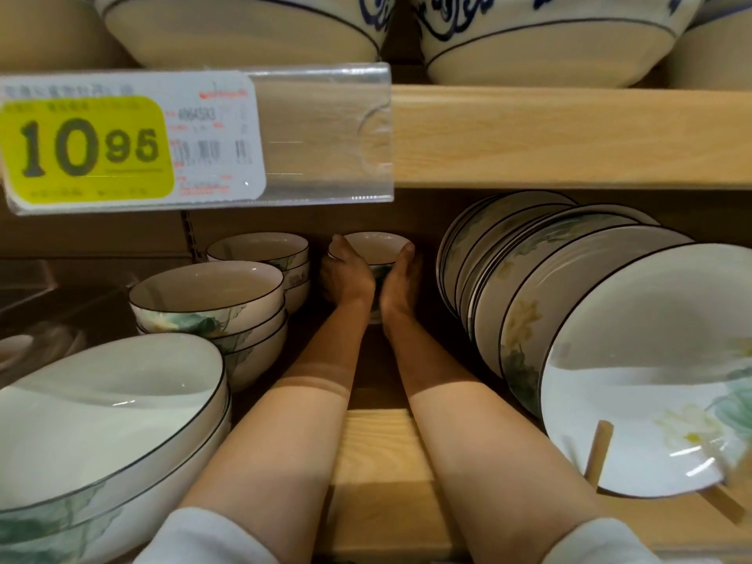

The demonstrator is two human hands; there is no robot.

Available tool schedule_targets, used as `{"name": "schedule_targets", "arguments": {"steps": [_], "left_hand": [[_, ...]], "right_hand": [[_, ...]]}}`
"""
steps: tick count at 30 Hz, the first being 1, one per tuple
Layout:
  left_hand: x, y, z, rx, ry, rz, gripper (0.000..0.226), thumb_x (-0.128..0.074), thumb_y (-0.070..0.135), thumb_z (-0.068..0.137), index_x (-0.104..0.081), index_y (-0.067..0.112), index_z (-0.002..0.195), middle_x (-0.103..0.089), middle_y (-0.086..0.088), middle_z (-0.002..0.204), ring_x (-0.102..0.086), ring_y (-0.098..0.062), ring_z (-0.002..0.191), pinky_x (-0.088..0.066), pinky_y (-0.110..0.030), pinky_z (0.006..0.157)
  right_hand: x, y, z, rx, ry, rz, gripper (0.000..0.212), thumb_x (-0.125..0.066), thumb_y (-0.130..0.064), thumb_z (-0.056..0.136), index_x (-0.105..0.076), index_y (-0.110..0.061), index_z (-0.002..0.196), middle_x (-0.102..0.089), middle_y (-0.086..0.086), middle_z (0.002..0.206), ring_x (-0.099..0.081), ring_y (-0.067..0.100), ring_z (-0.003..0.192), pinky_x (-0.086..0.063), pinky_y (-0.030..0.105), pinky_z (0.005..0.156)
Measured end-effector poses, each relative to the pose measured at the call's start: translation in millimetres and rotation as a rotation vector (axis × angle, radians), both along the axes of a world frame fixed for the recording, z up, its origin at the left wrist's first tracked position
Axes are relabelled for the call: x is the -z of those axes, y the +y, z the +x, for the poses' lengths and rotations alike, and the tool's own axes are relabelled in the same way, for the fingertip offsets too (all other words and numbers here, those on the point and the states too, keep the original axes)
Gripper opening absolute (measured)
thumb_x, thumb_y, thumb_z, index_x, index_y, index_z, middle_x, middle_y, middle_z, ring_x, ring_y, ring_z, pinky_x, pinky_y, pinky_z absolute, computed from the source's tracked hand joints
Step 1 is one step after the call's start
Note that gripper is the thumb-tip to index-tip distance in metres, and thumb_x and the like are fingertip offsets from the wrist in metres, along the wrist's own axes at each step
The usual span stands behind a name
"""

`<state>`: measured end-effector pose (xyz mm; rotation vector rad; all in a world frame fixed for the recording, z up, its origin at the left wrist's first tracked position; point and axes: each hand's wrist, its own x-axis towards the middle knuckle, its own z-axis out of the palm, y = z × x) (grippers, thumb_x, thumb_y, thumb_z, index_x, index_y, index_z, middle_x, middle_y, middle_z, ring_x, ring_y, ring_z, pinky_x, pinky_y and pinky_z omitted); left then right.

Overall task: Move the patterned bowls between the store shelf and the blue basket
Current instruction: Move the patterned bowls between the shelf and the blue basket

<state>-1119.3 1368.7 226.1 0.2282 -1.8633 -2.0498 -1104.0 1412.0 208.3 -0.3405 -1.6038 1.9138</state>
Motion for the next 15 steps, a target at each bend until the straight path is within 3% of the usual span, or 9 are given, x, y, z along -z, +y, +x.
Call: {"name": "schedule_targets", "arguments": {"steps": [3,10,14,15], "left_hand": [[-18.2,-10.7,17.7,0.009,-0.065,0.063,0.068,-0.016,0.058,0.099,-0.034,0.012,0.146,-0.041,-0.017,0.147,-0.039,-0.035,0.135,-0.028,-0.049,0.114],[-57.2,-38.9,101.7,0.239,-0.052,0.078,0.062,-0.016,0.049,0.103,-0.048,0.011,0.140,-0.052,-0.014,0.140,-0.050,-0.029,0.127,-0.036,-0.039,0.110],[-71.3,-57.6,171.1,0.272,0.097,0.129,0.056,-0.020,0.045,0.104,-0.063,0.010,0.111,-0.060,-0.012,0.132,-0.057,-0.016,0.094,-0.039,-0.029,0.086],[-70.8,-63.5,192.5,0.280,0.092,0.158,0.056,-0.020,0.045,0.104,-0.064,0.010,0.109,-0.060,-0.012,0.131,-0.058,-0.016,0.092,-0.041,-0.029,0.087]], "right_hand": [[-6.1,-0.8,9.5,0.024,-0.040,-0.014,0.060,-0.019,-0.053,0.101,-0.030,-0.019,0.150,-0.036,0.011,0.152,-0.035,0.029,0.139,-0.026,0.038,0.112],[-42.5,-13.9,68.4,0.041,-0.031,-0.007,0.053,-0.027,-0.045,0.103,-0.046,-0.010,0.137,-0.053,0.013,0.138,-0.050,0.030,0.125,-0.036,0.033,0.099],[-60.8,-18.4,116.7,-0.040,-0.033,-0.027,0.044,-0.029,-0.038,0.103,-0.053,-0.010,0.127,-0.058,0.010,0.128,-0.055,0.027,0.112,-0.037,0.029,0.089],[-62.9,-20.7,132.4,-0.069,-0.046,-0.049,0.041,-0.030,-0.037,0.102,-0.055,-0.012,0.123,-0.062,0.008,0.120,-0.057,0.025,0.103,-0.041,0.030,0.088]]}}
